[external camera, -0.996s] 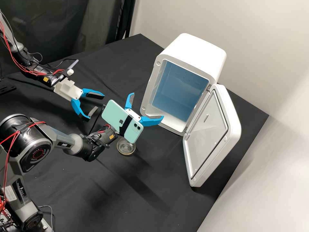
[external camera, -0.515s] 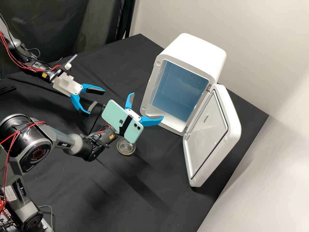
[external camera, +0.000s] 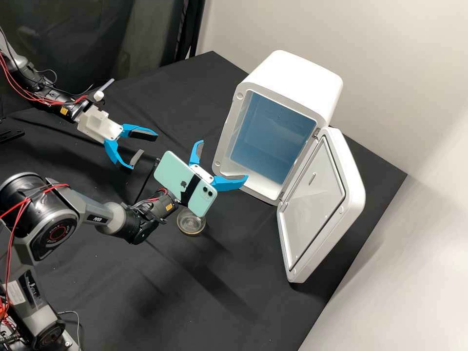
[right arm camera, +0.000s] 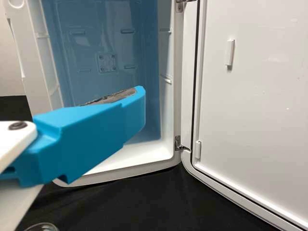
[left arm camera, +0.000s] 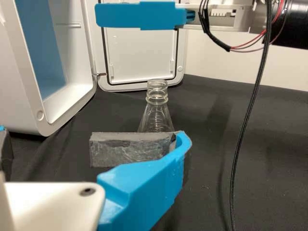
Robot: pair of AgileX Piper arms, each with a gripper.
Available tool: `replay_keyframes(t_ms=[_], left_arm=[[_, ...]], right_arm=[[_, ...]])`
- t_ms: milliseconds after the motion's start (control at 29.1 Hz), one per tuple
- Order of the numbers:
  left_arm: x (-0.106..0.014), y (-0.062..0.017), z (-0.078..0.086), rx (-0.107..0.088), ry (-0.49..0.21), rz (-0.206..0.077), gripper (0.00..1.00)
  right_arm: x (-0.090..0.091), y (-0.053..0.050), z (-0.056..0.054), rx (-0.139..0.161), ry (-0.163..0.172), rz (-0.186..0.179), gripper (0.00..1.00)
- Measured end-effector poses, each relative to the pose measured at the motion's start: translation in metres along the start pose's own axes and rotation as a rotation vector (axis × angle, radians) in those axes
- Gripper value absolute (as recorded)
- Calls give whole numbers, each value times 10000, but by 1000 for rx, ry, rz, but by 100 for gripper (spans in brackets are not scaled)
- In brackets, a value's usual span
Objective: Place the flask in the incubator
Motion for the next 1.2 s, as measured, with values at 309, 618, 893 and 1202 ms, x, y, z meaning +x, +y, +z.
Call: replay_keyframes(t_ms=[309,618,893,1202], left_arm=[[0,0,0,0,0,0,100],[0,0,0,0,0,0,100],[1,-1,6,0,-2,-1,100],[1,-1,6,0,-2,-1,100]], right_arm=[[-38,23,23,11,22,23,100],[-203,-7,160,24,16,18,100],[-304,-65,228,3,14,-22,100],[-426,-135,242,-12,56,-48,100]])
